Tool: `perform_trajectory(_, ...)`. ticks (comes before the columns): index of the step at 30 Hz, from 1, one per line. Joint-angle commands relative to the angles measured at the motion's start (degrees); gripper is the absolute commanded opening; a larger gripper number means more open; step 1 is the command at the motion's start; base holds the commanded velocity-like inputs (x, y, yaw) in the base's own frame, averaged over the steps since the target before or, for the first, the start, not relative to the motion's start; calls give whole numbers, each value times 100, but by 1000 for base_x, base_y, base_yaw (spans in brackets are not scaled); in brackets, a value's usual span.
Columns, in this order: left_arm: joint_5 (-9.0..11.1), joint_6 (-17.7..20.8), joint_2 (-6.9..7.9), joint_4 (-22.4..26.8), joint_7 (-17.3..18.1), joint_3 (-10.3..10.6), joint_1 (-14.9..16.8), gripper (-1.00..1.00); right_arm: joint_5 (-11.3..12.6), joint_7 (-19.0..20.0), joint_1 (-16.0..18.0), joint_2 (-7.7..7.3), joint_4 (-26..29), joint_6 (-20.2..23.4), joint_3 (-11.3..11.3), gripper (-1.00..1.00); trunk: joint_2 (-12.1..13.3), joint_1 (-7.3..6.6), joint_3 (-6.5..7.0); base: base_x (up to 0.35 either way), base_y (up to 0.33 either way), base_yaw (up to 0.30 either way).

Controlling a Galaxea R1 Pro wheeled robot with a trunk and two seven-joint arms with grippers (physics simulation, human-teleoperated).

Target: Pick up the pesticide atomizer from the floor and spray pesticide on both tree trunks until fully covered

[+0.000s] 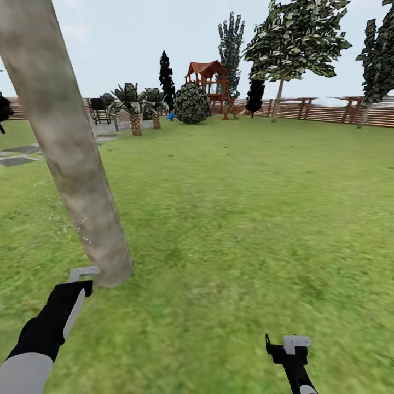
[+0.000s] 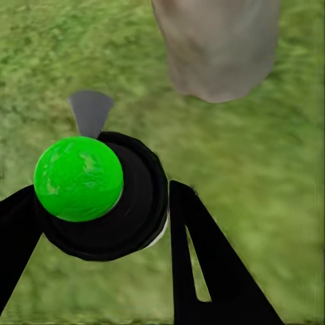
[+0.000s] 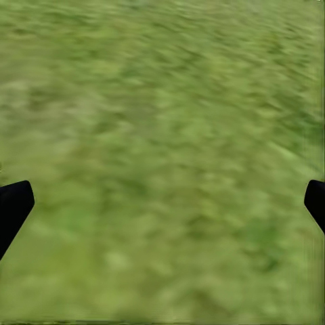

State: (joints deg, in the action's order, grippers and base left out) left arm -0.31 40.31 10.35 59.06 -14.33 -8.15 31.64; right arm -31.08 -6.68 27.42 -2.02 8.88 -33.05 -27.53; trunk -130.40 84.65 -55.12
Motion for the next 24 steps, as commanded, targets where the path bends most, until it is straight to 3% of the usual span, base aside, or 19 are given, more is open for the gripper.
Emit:
perform_trajectory(1, -4, -3, 1, 0, 0, -6, 1, -100, 1, 0, 0, 0, 0, 0, -4, 100, 0, 0, 0, -247, -171, 265)
perform_trajectory(8, 13, -12, 39, 105, 55, -29, 9, -100, -4, 0, 0, 0, 0, 0, -2, 100, 0, 0, 0, -72, -48, 123)
perform_trajectory(13, 28, -347, 107, 212, 185, -24, 73, -100, -4, -3, 0, 1, 0, 0, -6, 100, 0, 0, 0, -2, -1, 4)
perform_trajectory(17, 2, -400, 129, 544, 1111, -8, 99, -100, 2, -9, 0, -8, 0, 0, -7, 100, 0, 0, 0, 0, 0, 0)
perform_trajectory(18, -10, -404, 193, 544, 1205, -19, 101, -100, 1, -9, 0, -8, 0, 0, -7, 100, 0, 0, 0, 0, 0, 0)
perform_trajectory(20, 4, -395, 513, 548, 1341, -33, 108, -100, -2, -9, 0, -9, 0, 0, -7, 100, 0, 0, 0, 0, 0, 0)
perform_trajectory(22, 12, -387, 703, 590, 1368, -36, 118, -100, 0, -9, 0, -9, 0, 0, -7, 100, 0, 0, 0, 0, 0, 0)
perform_trajectory(24, 26, -368, 733, 773, 1374, -4, 85, -100, -3, -9, 0, -9, 0, 0, -7, 100, 0, 0, 0, 0, 0, 0)
